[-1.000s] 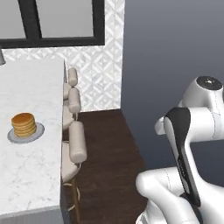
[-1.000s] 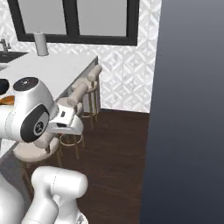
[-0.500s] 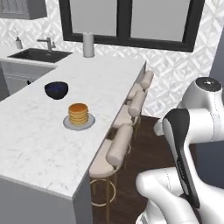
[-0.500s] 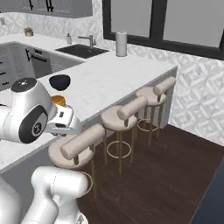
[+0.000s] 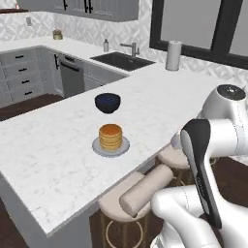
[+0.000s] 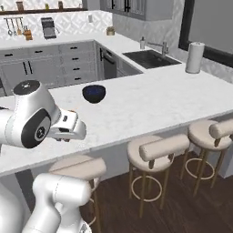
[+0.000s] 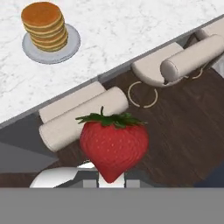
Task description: Take the strawberry from the fridge and place it on top of the pancake, located on the dining counter.
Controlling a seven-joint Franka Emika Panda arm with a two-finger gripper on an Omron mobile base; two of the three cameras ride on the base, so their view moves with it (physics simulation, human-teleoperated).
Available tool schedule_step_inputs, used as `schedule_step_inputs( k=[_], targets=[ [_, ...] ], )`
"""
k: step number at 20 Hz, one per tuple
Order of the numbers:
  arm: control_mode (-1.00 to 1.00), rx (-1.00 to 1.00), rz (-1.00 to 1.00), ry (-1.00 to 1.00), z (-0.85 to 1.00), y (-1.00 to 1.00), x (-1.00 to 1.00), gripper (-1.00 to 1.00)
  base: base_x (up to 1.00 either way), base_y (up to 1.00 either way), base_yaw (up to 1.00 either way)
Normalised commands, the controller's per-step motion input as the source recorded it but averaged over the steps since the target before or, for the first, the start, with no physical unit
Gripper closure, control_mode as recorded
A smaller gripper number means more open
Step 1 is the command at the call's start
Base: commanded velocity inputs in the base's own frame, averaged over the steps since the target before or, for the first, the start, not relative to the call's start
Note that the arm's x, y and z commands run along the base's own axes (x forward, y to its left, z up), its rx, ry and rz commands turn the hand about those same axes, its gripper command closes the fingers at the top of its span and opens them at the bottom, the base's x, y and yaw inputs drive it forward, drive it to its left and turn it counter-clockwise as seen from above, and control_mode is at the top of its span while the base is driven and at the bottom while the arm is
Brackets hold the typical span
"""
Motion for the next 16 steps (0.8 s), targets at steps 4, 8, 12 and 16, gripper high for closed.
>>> schedule_step_inputs(
  k=[4, 8, 12, 16],
  targets=[
    [1.0, 0.0, 0.0, 0.0, 0.0, 0.0, 0.0, 1.0, 0.48, -0.69, 0.77],
    [1.0, 0.0, 0.0, 0.0, 0.0, 0.0, 0.0, 1.0, 0.25, -0.09, 0.55],
    [1.0, 0.0, 0.0, 0.0, 0.0, 0.0, 0.0, 1.0, 0.2, 0.33, 0.35],
    [1.0, 0.0, 0.0, 0.0, 0.0, 0.0, 0.0, 1.0, 0.44, 0.52, 0.38]
  ],
)
